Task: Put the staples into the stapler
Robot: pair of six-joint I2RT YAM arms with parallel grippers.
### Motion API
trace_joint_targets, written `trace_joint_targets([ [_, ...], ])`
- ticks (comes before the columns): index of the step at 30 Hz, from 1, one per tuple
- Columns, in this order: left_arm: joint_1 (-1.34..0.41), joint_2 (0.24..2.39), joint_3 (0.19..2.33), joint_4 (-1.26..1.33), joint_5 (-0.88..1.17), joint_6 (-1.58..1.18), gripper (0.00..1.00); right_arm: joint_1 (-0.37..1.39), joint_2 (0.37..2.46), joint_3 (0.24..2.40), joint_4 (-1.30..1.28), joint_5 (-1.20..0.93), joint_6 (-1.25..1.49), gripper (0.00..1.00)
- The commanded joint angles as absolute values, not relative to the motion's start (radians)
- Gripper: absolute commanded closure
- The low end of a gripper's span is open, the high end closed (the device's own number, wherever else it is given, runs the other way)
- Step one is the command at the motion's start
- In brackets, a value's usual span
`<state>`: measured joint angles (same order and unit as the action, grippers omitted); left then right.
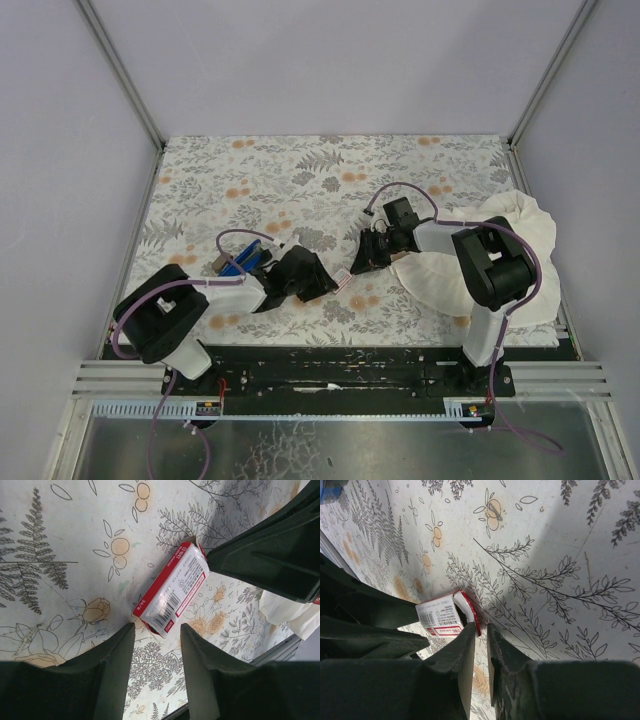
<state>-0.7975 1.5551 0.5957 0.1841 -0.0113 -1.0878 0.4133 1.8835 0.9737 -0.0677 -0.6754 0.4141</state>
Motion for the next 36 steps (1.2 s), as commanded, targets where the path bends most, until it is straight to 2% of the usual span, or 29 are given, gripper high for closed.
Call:
trace_joint_targets([
  [1, -0.778, 1.581, 0.624, 0.126, -0.04, -1.046, 0.6, 0.426, 1.899, 1.004, -0.039, -0.719, 0.411, 0.77],
  [14, -0.772, 1.617, 0.644, 0.14, -0.014, -1.023, 0.7, 0.443, 1.907, 0.995, -0.018, -0.769, 0.419, 0.77],
  [17, -0.772, 1.612, 0.64, 0.145, -0.014, -1.01, 0.71, 0.444, 1.896, 0.982, -0.005, -0.764, 0.426, 0.83],
  [19, -0.772, 1.6, 0.644, 0.123, -0.03, -0.988, 0.71, 0.445, 1.877, 0.975, -0.007, -0.747, 0.426, 0.92],
  [22, -0.773, 1.56, 0.642, 0.077, -0.064, -0.905, 0.65, 0.444, 1.849, 0.972, -0.029, -0.728, 0.414, 0.99],
  [30, -0.805, 1.39, 0.642, -0.005, -0.166, -0.571, 0.41, 0.445, 1.771, 0.955, -0.142, -0.687, 0.353, 1.0],
  [33, -0.819, 1.38, 0.639, 0.045, -0.137, -0.459, 0.31, 0.445, 1.738, 0.932, -0.161, -0.687, 0.347, 1.0],
  [36, -0.826, 1.399, 0.628, 0.136, -0.041, -0.394, 0.27, 0.444, 1.715, 0.913, -0.172, -0.686, 0.346, 1.0],
])
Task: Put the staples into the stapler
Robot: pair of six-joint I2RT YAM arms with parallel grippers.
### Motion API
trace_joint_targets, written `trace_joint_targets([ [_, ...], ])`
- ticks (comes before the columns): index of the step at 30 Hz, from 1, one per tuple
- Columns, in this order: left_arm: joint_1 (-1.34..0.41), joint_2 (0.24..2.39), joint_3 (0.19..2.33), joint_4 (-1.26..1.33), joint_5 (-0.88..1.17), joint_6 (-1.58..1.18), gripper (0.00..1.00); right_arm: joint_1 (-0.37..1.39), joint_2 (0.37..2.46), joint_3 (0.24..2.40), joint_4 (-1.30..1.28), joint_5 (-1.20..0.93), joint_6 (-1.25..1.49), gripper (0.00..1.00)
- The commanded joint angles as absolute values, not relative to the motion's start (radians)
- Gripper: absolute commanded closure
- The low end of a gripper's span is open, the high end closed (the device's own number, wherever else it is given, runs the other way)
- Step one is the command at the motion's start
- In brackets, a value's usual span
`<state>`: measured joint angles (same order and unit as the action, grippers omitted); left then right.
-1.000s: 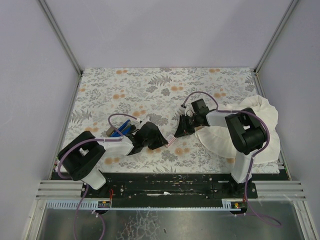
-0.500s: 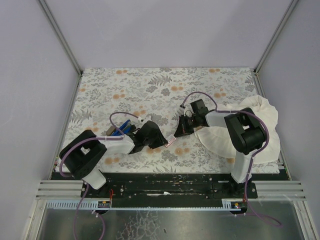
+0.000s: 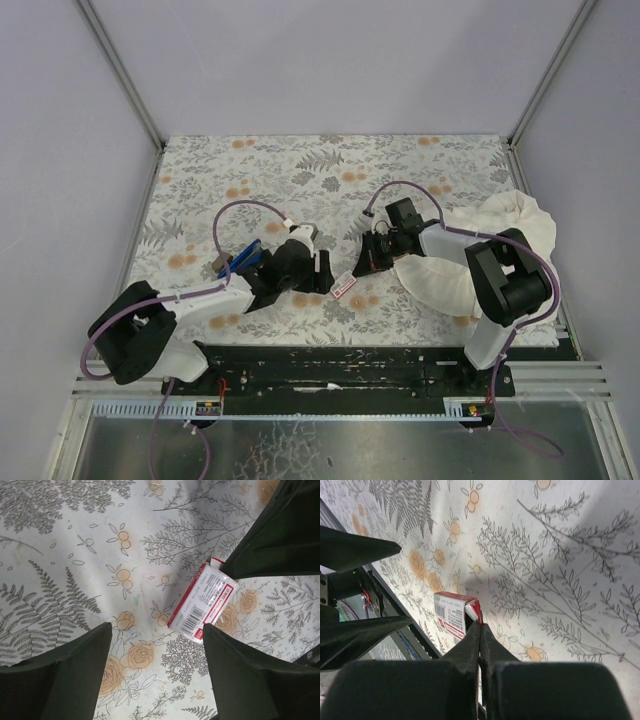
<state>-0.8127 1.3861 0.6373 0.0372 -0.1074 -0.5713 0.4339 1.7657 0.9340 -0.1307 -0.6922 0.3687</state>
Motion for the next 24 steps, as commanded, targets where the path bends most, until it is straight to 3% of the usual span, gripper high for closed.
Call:
trace_joint_targets([
  [1, -0.828, 1.411, 0.627, 0.167, -0.013, -0.38, 0.26, 0.444, 1.711, 0.908, -0.173, -0.685, 0.345, 1.0],
  [17, -0.901, 1.673, 0.746, 0.266, 0.104, -0.302, 0.25, 0.445, 1.715, 0.879, -0.175, -0.671, 0.336, 1.0],
  [24, -0.938, 1.707, 0.762, 0.226, 0.035, -0.285, 0.35, 0.445, 1.703, 0.877, -0.163, -0.628, 0.344, 1.0],
])
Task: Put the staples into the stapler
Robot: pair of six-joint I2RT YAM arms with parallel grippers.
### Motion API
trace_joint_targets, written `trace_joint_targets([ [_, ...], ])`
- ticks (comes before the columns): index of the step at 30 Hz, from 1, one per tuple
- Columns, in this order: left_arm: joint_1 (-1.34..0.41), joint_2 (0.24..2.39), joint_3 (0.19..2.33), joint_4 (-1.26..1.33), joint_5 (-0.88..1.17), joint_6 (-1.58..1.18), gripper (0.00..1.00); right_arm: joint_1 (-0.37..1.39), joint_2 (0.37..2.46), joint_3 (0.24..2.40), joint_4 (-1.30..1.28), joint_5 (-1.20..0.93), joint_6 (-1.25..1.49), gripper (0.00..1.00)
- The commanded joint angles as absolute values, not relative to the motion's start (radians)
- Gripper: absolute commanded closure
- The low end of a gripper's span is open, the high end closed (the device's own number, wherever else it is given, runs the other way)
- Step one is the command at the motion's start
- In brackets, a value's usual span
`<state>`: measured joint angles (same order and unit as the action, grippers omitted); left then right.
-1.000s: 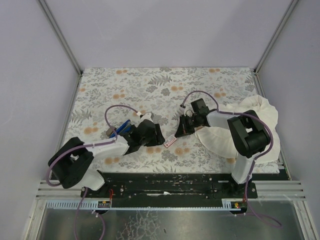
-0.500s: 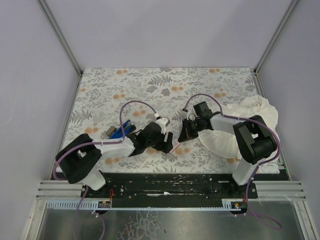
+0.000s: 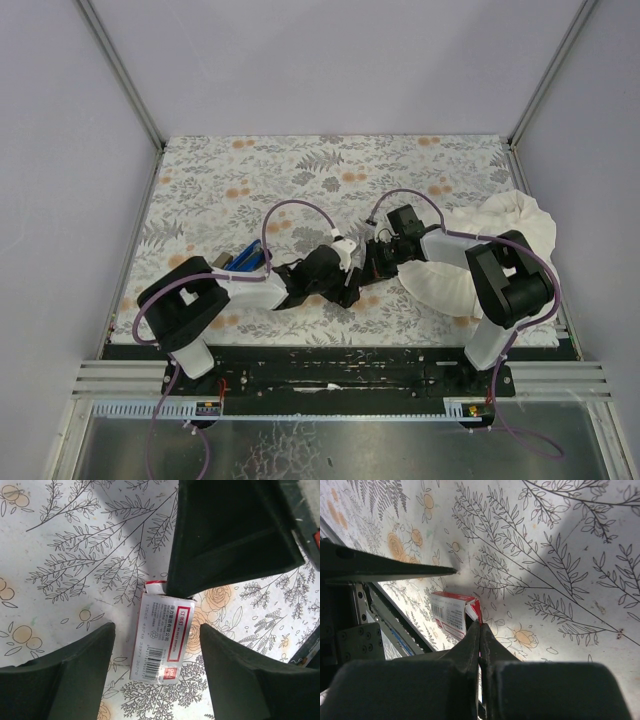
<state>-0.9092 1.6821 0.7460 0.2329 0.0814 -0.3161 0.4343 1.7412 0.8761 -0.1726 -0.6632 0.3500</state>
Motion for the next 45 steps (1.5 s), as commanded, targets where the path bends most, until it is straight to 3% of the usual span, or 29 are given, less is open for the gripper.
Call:
trace_joint_targets([
  [1, -0.944, 1.706, 0.762, 0.217, 0.017, -0.279, 0.37, 0.445, 1.701, 0.879, -0.164, -0.618, 0.344, 1.0],
  [7, -0.978, 1.708, 0.772, 0.165, -0.062, -0.242, 0.49, 0.443, 1.701, 0.906, -0.174, -0.59, 0.336, 1.0],
  [22, -1.001, 1.689, 0.736, 0.138, -0.113, -0.239, 0.6, 0.433, 1.737, 0.964, -0.224, -0.561, 0.288, 1.0],
  [45, -1.01, 1.652, 0.704, 0.077, -0.164, -0.235, 0.59, 0.332, 1.777, 0.992, -0.266, -0.572, 0.228, 1.0],
])
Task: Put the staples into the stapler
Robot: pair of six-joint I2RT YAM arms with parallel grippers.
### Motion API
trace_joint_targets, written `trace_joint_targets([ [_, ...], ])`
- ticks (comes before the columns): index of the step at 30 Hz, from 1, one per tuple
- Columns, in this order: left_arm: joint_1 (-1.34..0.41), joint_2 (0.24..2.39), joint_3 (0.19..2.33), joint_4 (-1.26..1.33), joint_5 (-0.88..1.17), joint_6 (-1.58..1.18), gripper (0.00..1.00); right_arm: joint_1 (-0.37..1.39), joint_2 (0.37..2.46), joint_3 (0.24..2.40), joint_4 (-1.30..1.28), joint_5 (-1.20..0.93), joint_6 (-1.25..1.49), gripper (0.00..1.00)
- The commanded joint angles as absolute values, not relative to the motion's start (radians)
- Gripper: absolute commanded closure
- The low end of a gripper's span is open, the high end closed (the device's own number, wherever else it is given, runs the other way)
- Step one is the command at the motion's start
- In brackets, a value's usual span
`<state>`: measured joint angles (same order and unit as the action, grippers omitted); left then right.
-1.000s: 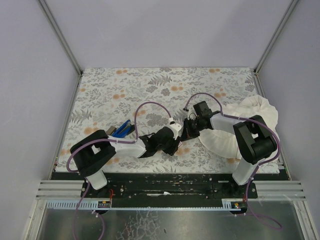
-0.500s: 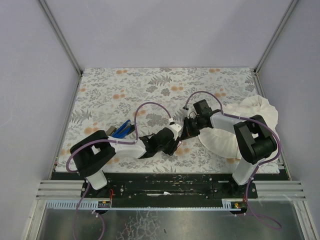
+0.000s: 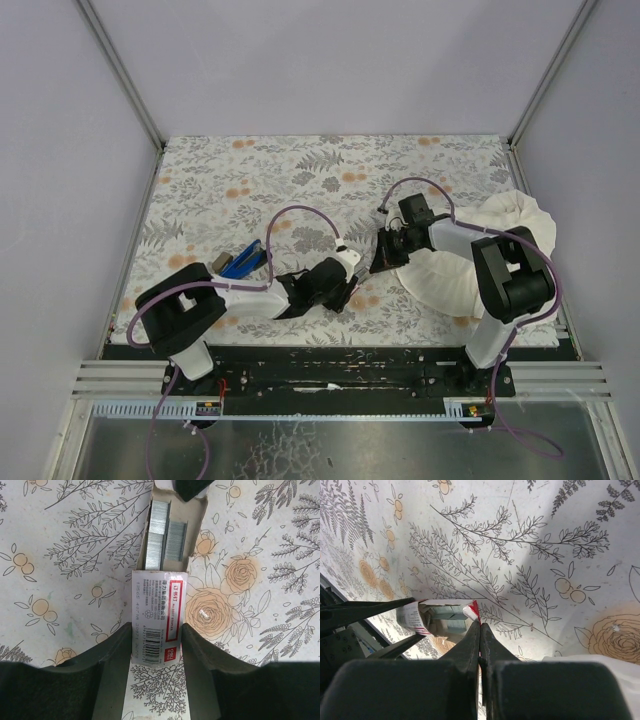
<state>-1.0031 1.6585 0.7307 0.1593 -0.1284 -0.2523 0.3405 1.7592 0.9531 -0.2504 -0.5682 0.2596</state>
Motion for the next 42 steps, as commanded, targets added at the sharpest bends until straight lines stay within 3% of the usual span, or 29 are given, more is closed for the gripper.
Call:
trace_joint_targets([
  [1, -1.012, 1.652, 0.703, 0.076, -0.165, -0.235, 0.58, 0.332, 1.778, 0.992, -0.266, -0.575, 0.228, 1.0],
  [5, -1.011, 1.637, 0.705, 0.069, -0.171, -0.238, 0.47, 0.332, 1.778, 1.002, -0.274, -0.583, 0.222, 0.93],
  [8, -1.012, 1.599, 0.709, 0.052, -0.18, -0.252, 0.36, 0.333, 1.761, 1.009, -0.284, -0.582, 0.223, 0.72],
  [12, -1.012, 1.492, 0.728, -0.016, -0.266, -0.287, 0.31, 0.33, 1.712, 1.018, -0.304, -0.558, 0.225, 0.47],
  [16, -0.982, 1.356, 0.776, -0.144, -0.425, -0.31, 0.23, 0.329, 1.64, 1.026, -0.33, -0.505, 0.227, 0.34],
  [19, -0.851, 1.308, 0.856, -0.295, -0.449, -0.338, 0.21, 0.327, 1.572, 1.026, -0.351, -0.457, 0.229, 0.31],
  [22, -0.633, 1.31, 0.93, -0.416, -0.334, -0.337, 0.21, 0.328, 1.494, 1.007, -0.361, -0.423, 0.242, 0.29],
  [27, -0.375, 1.45, 1.079, -0.595, -0.298, -0.243, 0.25, 0.328, 1.356, 0.945, -0.358, -0.387, 0.278, 0.27],
  [32, -0.26, 1.614, 1.161, -0.659, -0.303, -0.172, 0.37, 0.328, 1.222, 0.873, -0.348, -0.361, 0.31, 0.26],
  [42, -0.239, 1.725, 1.165, -0.597, -0.183, -0.12, 0.46, 0.328, 1.155, 0.824, -0.335, -0.366, 0.341, 0.25],
])
